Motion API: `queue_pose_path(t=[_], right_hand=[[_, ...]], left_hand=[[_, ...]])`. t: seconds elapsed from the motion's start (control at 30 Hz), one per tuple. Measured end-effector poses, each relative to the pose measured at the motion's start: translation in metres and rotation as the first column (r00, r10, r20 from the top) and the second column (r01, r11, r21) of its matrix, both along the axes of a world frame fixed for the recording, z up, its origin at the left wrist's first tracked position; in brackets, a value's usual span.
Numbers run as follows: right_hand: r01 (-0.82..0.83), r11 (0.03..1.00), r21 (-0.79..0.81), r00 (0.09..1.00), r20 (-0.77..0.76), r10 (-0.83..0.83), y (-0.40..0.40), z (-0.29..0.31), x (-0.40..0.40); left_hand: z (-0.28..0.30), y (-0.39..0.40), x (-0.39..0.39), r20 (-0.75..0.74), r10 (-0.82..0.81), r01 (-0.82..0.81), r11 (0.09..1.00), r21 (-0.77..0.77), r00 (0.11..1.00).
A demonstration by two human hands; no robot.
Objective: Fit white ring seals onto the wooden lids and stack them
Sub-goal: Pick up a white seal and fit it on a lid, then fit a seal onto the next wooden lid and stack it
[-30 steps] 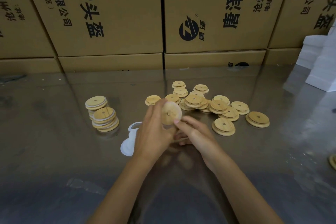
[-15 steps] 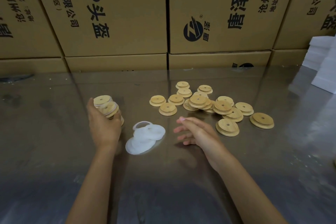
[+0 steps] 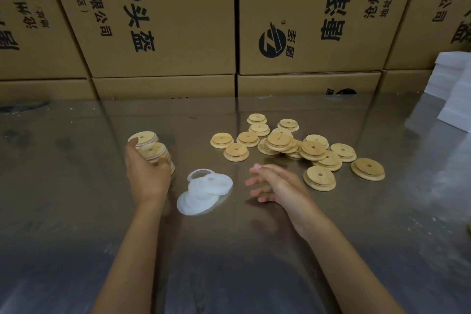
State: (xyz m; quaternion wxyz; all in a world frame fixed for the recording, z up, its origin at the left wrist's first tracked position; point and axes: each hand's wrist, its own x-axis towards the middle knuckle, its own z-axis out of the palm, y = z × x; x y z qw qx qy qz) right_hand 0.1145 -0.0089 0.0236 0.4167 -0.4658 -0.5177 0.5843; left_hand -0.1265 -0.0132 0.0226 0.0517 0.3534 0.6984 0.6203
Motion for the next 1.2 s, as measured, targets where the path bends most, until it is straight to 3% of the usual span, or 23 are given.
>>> queue_pose_path(t=[0.17,0.27,0.37,0.43,0.5,0.6,0.77,0.97,1.1,1.2], right_hand=[[0.146,0.987,0.064,0.989,-0.032,-0.144,0.003,-0.004,-0.003],[0.281,0.902,0.326,0.929,0.145,-0.342,0.007,-0.010,0.002],[0.255,0.783,0.567,0.684,0.466,-0.561,0.011,-0.014,0.016],[0.263,0.780,0.568,0.473,0.629,-0.617,0.014,-0.017,0.026],[0.294,0.827,0.478,0.395,0.728,-0.561,0.014,-0.015,0.031],[0.247,0.882,0.402,0.423,0.774,-0.471,0.014,-0.016,0.030],[0.122,0.886,0.447,0.553,0.710,-0.435,0.010,-0.019,0.016],[0.149,0.917,0.369,0.505,0.769,-0.392,0.015,-0.024,0.020],[0.095,0.913,0.397,0.708,0.618,-0.342,0.010,-0.018,0.013],[0.057,0.899,0.435,0.832,0.477,-0.283,0.005,-0.015,0.009]], left_hand=[[0.004,0.001,0.007,-0.094,0.022,-0.020,0.999,0.027,0.995],[0.006,0.003,0.022,-0.143,-0.044,0.045,0.999,0.001,0.989],[0.004,0.002,0.047,-0.269,-0.157,0.153,0.988,-0.036,0.950],[0.001,0.000,0.065,-0.355,-0.239,0.228,0.971,-0.074,0.904],[-0.004,-0.002,0.080,-0.428,-0.340,0.318,0.940,-0.124,0.837],[-0.011,-0.005,0.097,-0.446,-0.497,0.450,0.867,-0.214,0.745],[-0.023,-0.007,0.110,-0.423,-0.651,0.520,0.758,-0.394,0.630],[-0.031,-0.002,0.116,-0.421,-0.705,0.528,0.708,-0.469,0.571],[-0.030,-0.002,0.119,-0.395,-0.736,0.587,0.677,-0.443,0.550],[-0.025,-0.003,0.119,-0.263,-0.757,0.656,0.651,-0.382,0.598]])
